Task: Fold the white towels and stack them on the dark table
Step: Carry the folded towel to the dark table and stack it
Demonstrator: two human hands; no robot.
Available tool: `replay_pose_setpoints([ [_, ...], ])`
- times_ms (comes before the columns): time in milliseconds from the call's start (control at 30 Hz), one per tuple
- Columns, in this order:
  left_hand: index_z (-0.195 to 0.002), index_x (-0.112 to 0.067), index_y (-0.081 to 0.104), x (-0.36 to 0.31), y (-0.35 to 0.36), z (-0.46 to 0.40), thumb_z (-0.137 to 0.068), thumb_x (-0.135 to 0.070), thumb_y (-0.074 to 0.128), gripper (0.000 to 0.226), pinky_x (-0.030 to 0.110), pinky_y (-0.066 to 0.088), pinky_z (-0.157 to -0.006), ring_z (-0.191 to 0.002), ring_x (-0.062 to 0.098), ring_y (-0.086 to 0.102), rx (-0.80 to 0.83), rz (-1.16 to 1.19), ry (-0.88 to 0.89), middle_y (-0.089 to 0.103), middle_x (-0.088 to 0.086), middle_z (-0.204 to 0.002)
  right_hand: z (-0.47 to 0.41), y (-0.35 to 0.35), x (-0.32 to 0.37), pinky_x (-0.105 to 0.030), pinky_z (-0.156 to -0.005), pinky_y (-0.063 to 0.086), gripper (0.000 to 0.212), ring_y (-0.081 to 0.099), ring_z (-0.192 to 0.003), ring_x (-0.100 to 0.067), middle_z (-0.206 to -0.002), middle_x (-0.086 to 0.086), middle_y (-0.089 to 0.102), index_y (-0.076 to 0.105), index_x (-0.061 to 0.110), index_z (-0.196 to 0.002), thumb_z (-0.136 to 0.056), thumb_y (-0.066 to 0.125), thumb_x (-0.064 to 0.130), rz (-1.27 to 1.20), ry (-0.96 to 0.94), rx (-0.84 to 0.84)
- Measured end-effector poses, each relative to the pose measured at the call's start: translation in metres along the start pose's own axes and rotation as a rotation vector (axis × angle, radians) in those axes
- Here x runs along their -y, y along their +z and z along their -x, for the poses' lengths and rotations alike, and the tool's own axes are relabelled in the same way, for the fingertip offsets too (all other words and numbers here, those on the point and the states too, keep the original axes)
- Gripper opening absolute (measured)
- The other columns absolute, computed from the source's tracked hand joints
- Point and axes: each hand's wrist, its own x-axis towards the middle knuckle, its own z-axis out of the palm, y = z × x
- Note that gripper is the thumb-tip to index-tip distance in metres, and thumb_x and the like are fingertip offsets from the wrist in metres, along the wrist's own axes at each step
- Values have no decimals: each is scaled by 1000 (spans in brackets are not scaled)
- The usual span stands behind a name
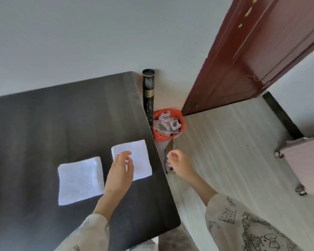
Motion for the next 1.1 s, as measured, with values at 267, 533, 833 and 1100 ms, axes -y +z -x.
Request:
replay_pose_setpoints([
  [267, -115, -13, 53, -115, 74, 29, -97, -18, 42, 22, 24, 45, -74, -87, 17, 60, 412, 2, 349, 61, 0, -98, 115, -105, -90, -26, -73, 49, 16, 64, -82, -18, -94, -5, 67, 56, 16, -106, -96, 48, 27, -323, 116, -352],
  [533, -106, -18, 55, -268, 222, 138, -95, -8, 42, 20, 31, 48, -79, -82, 15, 61, 702, 36, 685, 61, -5, -89, 254, -220, -242, -20, -56, 42, 8, 59, -64, -11, -78, 0, 63, 56, 12, -98, -96, 49, 14, -711, 210, -756],
  [833, -110, -16, 59, -388, 399, 330, -94, -8, 45, 23, 7, 44, -70, -85, 11, 62, 1022, 16, 888, 65, -5, -95, 433, -313, -428, -22, -64, 47, 15, 62, -78, -17, -92, -5, 67, 57, 12, -108, -97, 47, 17, -784, 402, -1064],
  [1100, -110, -17, 58, -490, 540, 432, -94, -9, 45, 22, 21, 48, -78, -84, 8, 61, 1181, -66, 976, 64, -4, -95, 489, -401, -563, -25, -67, 50, 19, 64, -81, -17, -96, -6, 68, 57, 12, -110, -97, 47, 19, -861, 469, -1183],
])
